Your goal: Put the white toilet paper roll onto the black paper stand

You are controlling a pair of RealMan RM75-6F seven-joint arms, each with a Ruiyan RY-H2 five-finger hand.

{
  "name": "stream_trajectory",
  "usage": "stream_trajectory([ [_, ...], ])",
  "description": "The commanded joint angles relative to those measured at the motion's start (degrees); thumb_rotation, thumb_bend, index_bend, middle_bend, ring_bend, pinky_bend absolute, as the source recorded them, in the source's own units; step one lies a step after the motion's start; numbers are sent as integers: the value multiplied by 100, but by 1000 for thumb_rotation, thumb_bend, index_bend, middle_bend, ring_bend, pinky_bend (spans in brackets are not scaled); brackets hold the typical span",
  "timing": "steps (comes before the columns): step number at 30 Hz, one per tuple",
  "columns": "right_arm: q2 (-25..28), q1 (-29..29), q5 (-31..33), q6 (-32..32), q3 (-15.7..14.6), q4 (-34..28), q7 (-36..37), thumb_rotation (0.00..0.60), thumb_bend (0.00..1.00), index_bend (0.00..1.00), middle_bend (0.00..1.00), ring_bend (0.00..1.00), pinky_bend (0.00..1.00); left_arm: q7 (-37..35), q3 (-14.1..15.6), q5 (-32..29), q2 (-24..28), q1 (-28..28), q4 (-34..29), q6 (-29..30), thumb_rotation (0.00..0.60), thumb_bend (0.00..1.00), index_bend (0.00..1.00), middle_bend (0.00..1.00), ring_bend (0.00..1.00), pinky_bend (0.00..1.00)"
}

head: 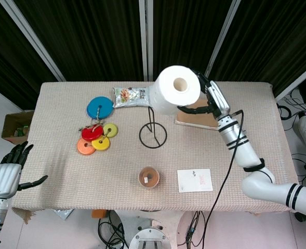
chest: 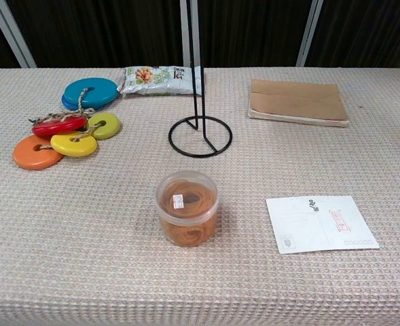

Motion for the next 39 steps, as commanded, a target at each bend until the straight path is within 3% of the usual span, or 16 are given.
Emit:
stream_trajectory([
  [1,-60,181,230,-94,128,-178,-280,600,188,522,475,468,511,-32,1,0,10,9,28,11,116,13,65,29,49,216],
  [13,-389,460,819,-117,70,-315,-1198,600,188,522,474,467,499,-218,-2,1,11,48,151,63,118,13,65,29,49,215],
  [39,-1020,622,1083,-697,-39,335,-1378,600,190,524,474,465,497,-304,-38,-51,104,64,164,58,117,13,65,29,49,215],
])
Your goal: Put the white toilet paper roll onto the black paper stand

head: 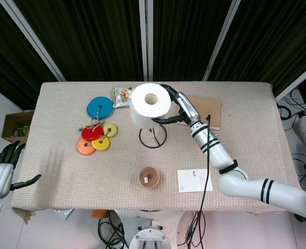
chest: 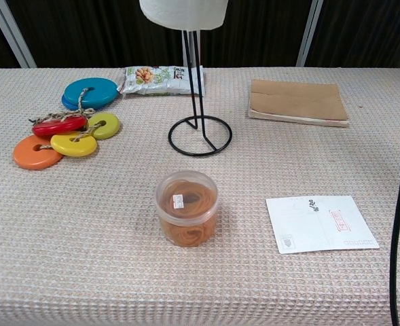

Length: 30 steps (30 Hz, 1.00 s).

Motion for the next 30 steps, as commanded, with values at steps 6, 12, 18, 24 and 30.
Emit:
stream_trajectory([
  [6,-263,-23,63,-150,-102,360,41,600,190,525,472,465,497,0,3,-3,3,-8,-5,-26,115,13,65,29,49,215],
  [12,-424,-60,-23,-268,-196,611,56,600,191,524,465,462,488,-15,-6,-28,-8,-6,12,-38,116,13,65,29,49,215],
  [18,-569,-115,-152,-481,-339,877,117,600,191,462,411,406,464,-7,0,-29,-31,-11,29,-59,117,13,65,29,49,215],
  [24,-585,-137,-676,-889,-485,1102,311,600,142,71,111,79,194,15,-1,-40,-10,6,13,-39,116,13,65,29,49,215],
  [30,-728,-253,-1268,-539,-492,1325,494,600,0,0,0,0,0,41,-12,-60,23,27,-24,-9,117,13,65,29,49,216],
])
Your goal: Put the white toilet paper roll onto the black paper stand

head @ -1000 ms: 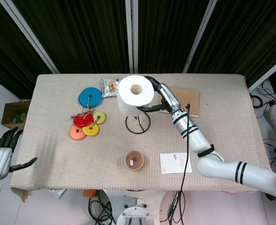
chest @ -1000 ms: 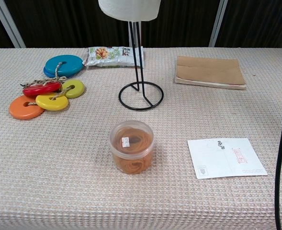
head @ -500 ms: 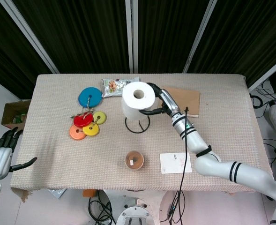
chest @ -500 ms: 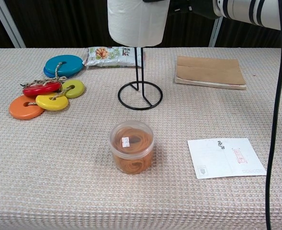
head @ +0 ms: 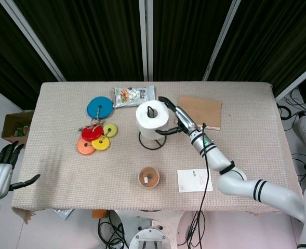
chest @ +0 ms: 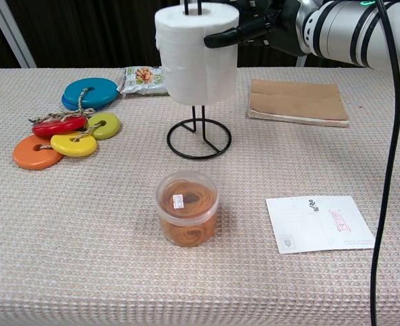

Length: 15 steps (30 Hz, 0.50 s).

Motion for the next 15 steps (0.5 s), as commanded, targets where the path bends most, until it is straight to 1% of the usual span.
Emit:
stream_trajectory([
  [1,-67,-84,-296,184,-47,140,119,600,0,0,0,0,0,9,-1,-4,3,2,-11,-1,117,13,65,29,49,215],
  [6,137,-243,-531,230,-153,-2,240,600,0,0,0,0,0,43,6,17,-8,-12,-40,-18,119,13,65,29,49,216],
  [7,222,-312,-645,309,-205,-63,215,600,0,0,0,0,0,49,7,21,-9,-12,-45,-15,118,13,65,29,49,215],
  [9,479,-531,-1053,641,-400,-192,34,600,0,0,0,0,0,59,7,21,-8,-9,-46,-11,116,13,65,29,49,215],
  [13,1147,-1113,-1982,1451,-1028,-300,-644,600,0,0,0,0,0,52,-9,1,-2,-4,-43,0,117,13,65,29,49,215],
  [14,1398,-1331,-2202,1662,-1279,-317,-994,600,0,0,0,0,0,40,-15,4,-3,1,-39,19,119,13,65,29,49,215],
  [15,1570,-1515,-2336,1848,-1464,-315,-1326,600,0,0,0,0,0,33,-19,5,-4,7,-37,34,117,13,66,29,49,216],
])
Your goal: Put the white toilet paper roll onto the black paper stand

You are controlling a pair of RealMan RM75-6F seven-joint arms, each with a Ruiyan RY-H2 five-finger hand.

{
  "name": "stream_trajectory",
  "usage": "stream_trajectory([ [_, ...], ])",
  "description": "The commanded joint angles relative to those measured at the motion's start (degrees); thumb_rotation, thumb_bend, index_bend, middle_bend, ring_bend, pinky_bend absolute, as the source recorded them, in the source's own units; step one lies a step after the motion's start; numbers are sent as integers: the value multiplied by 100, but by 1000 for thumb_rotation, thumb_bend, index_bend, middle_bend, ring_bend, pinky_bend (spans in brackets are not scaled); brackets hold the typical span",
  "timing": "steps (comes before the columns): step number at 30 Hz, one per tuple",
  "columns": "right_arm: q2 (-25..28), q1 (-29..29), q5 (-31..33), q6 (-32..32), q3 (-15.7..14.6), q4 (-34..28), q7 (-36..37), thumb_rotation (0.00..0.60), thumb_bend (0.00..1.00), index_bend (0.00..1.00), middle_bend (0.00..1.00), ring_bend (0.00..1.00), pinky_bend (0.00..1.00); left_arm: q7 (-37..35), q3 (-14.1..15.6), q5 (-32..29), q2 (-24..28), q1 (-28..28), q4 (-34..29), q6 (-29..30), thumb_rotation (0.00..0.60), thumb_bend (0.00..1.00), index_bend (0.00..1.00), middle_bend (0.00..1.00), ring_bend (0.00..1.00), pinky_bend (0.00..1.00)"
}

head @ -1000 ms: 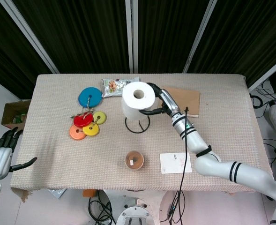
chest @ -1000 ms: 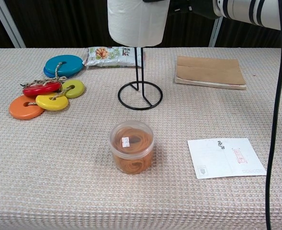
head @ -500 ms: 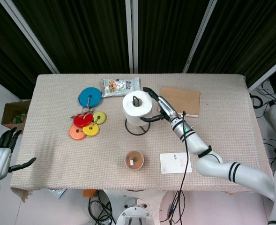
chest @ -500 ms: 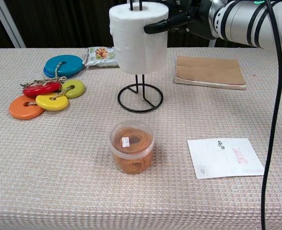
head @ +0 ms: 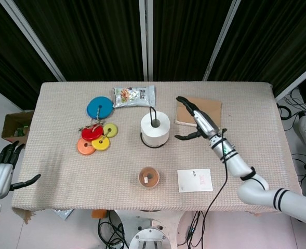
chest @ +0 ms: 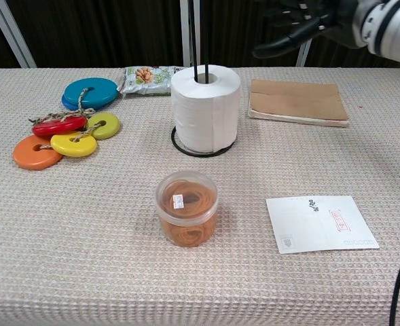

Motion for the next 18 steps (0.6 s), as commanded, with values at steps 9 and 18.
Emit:
stream_trajectory([
  [9,1136,-2841,-311,2831,-1734,28,-3852,600,60,0,0,0,0,-26,-35,-22,-77,46,46,96,114,13,65,29,49,215],
  [18,743,-3470,-306,3301,-1866,828,-3387,600,63,0,0,0,0,139,-10,58,-103,1,-41,62,115,13,65,29,49,216],
])
